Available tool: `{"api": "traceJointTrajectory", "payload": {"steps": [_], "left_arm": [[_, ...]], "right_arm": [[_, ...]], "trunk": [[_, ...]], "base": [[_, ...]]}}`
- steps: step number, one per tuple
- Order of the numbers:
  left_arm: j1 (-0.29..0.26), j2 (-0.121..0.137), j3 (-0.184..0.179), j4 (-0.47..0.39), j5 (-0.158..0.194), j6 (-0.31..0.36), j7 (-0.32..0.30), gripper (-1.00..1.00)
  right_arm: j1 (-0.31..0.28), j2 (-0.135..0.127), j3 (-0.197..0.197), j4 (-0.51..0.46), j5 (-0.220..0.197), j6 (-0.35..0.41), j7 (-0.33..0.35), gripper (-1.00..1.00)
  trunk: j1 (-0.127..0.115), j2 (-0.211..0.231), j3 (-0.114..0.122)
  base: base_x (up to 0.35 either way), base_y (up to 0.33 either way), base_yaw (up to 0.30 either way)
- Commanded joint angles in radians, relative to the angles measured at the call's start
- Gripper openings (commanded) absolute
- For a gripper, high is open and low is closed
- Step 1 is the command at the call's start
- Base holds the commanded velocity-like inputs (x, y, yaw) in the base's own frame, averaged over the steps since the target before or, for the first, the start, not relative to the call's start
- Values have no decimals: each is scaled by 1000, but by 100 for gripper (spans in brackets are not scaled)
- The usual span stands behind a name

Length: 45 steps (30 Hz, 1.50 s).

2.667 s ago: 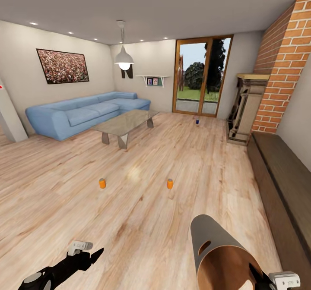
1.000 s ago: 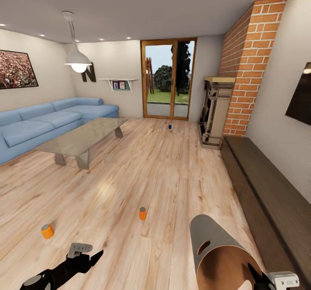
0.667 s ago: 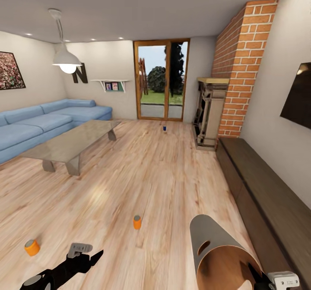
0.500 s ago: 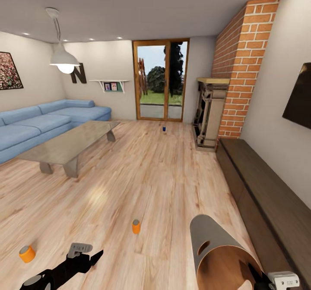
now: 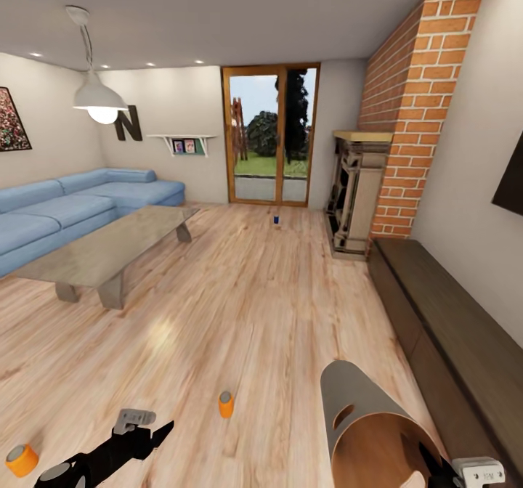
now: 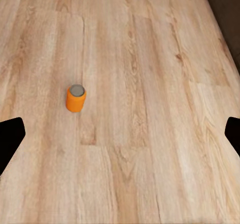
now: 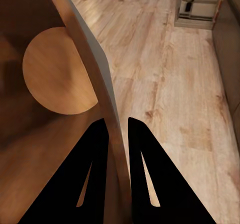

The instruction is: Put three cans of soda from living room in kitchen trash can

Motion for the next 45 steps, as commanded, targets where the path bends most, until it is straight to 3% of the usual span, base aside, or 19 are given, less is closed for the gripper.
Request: {"api": "traceJointTrajectory", "payload": {"steps": [1, 25, 30, 45], "left_arm": [[0, 0, 0, 0, 0, 0, 0, 100], [0, 0, 0, 0, 0, -3, 0, 100], [0, 0, 1, 1, 2, -43, 0, 100], [0, 0, 2, 0, 3, -54, 0, 100]], "right_arm": [[0, 0, -1, -2, -11, 1, 9, -100], [0, 0, 4, -2, -11, 2, 8, -100], [0, 0, 4, -2, -11, 2, 8, -100], [0, 0, 5, -2, -11, 2, 8, -100]], "trunk": [[0, 0, 0], [0, 0, 1], [0, 0, 1], [0, 0, 1]], "base": [[323, 0, 0], [317, 0, -27], [66, 0, 0], [9, 0, 0]]}}
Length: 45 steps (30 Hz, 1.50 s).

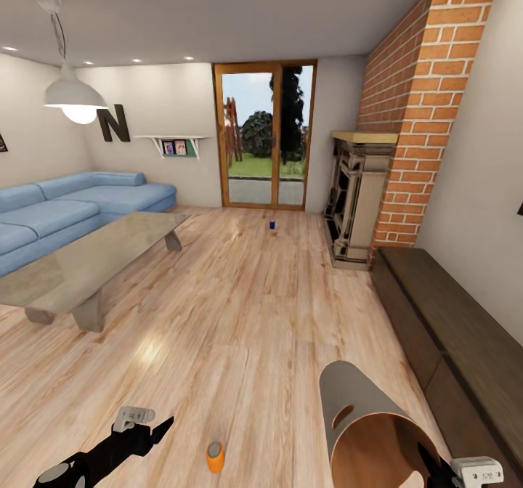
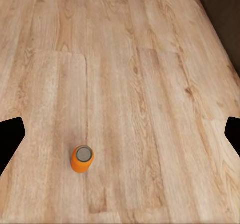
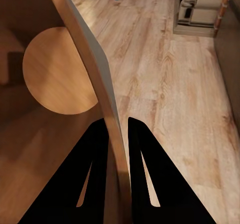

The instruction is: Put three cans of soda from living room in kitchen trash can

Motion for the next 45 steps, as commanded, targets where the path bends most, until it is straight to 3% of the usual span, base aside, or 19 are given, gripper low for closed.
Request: {"api": "traceJointTrajectory", "payload": {"steps": [1, 22, 34, 45], "left_arm": [[0, 0, 0, 0, 0, 0, 0, 100], [0, 0, -2, 0, -2, 1, 12, 100], [0, 0, 0, -1, 1, -2, 14, 100], [0, -4, 3, 0, 3, -1, 45, 100]], "right_arm": [[0, 0, -1, -2, -11, 1, 9, -100], [0, 0, -1, -2, -11, 1, 9, -100], [0, 1, 1, -2, -10, 1, 9, -100], [-4, 0, 2, -19, -10, 3, 8, -100]], "trunk": [[0, 0, 0], [0, 0, 0], [0, 0, 0], [42, -77, -34]], "base": [[101, 0, 0], [295, 0, 0], [48, 0, 0], [1, 0, 0]]}}
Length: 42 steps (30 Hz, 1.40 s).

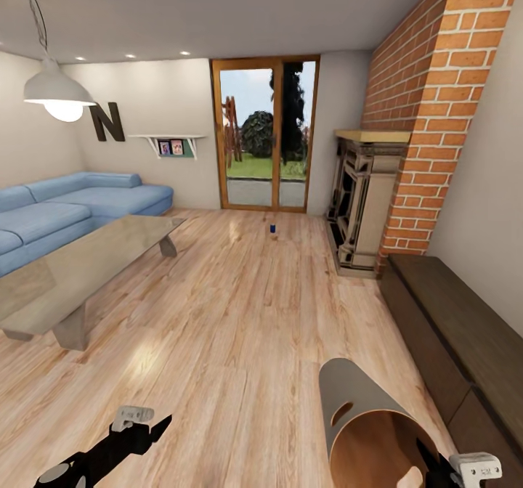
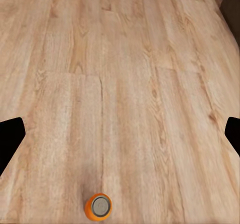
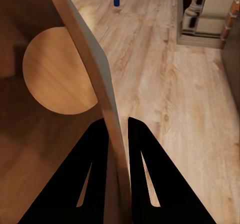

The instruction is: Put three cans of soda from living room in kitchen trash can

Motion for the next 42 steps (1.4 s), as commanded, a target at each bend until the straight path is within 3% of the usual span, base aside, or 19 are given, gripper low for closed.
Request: {"api": "traceJointTrajectory", "payload": {"steps": [1, 7, 21, 23, 24, 26, 27, 38, 42], "left_arm": [[0, -6, 0, 0, 0, 0, 9, 100], [0, -24, -1, 1, -2, 1, 39, 100], [0, -26, -3, 1, -3, 0, 43, 100], [0, -26, -3, 1, -3, 0, 43, 100], [0, -26, -3, 1, -3, 0, 43, 100], [0, -26, -3, 1, -3, 0, 43, 100], [0, -26, -3, 1, -4, -1, 43, 100], [0, -27, -3, 0, -4, -1, 50, 100], [0, -27, -3, 0, -4, -1, 72, 100]], "right_arm": [[-9, 0, -1, -18, -13, 4, 9, -100], [-53, 0, -3, -50, -12, 16, 9, -100], [-179, -2, -2, -64, -10, 31, 10, -100], [-213, -3, -2, -75, -11, 80, 11, -100], [-250, -3, -1, -88, -11, 145, 13, -100], [-277, -3, -1, -93, -11, 182, 14, -100], [-318, -2, 0, -98, -11, 216, 15, -100], [-419, -11, 48, -103, 1, 263, 13, -100], [-463, -15, 50, -110, 3, 348, 20, -100]], "trunk": [[4, -7, -3], [27, -49, -22], [81, -147, -66], [88, -161, -72], [92, -168, -75], [100, -182, -81], [104, -189, -85], [146, -266, -119], [161, -294, -132]], "base": [[0, 0, 0], [0, 0, 0], [0, 0, 0], [0, 0, 0], [0, 0, 0], [0, 0, 0], [0, 0, 0], [0, 0, 0], [0, 0, 0]]}}
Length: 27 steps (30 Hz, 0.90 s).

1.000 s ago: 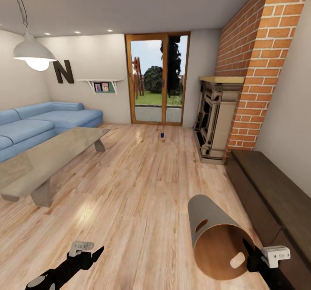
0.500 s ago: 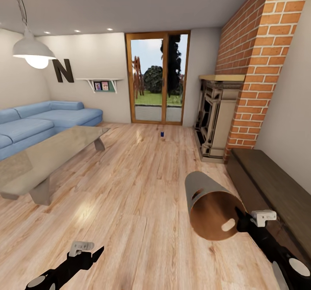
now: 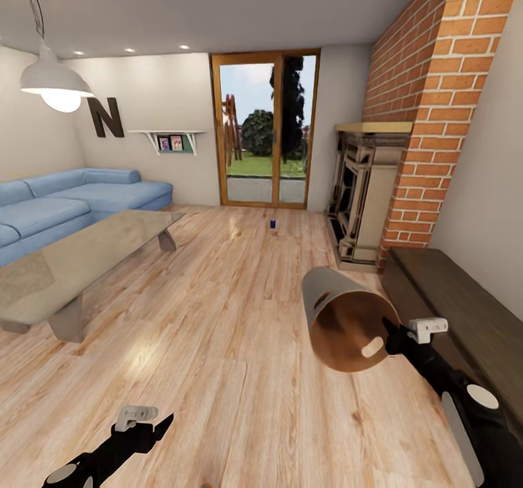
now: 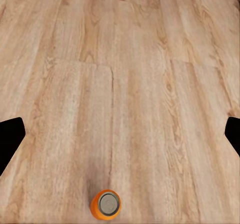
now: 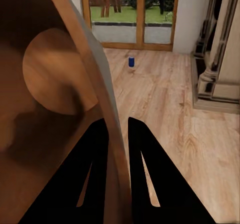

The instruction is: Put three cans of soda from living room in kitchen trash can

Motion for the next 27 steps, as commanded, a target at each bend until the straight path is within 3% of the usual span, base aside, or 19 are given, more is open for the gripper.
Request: {"api": "traceJointTrajectory", "payload": {"steps": [1, 12, 27], "left_arm": [[0, 0, 0, 0, 0, 0, 2, 100], [0, 0, 0, 0, 0, 0, 8, 100], [0, 0, 0, 1, 0, 0, 8, 100]], "right_arm": [[-7, 0, -1, -2, -13, 17, 9, -100], [-39, -1, -2, -104, -12, 254, 9, -100], [-38, 9, -4, -150, -12, 266, 6, -100]], "trunk": [[4, -7, -3], [46, -84, -38], [104, -189, -85]], "base": [[0, 0, 0], [0, 0, 0], [0, 0, 0]]}}
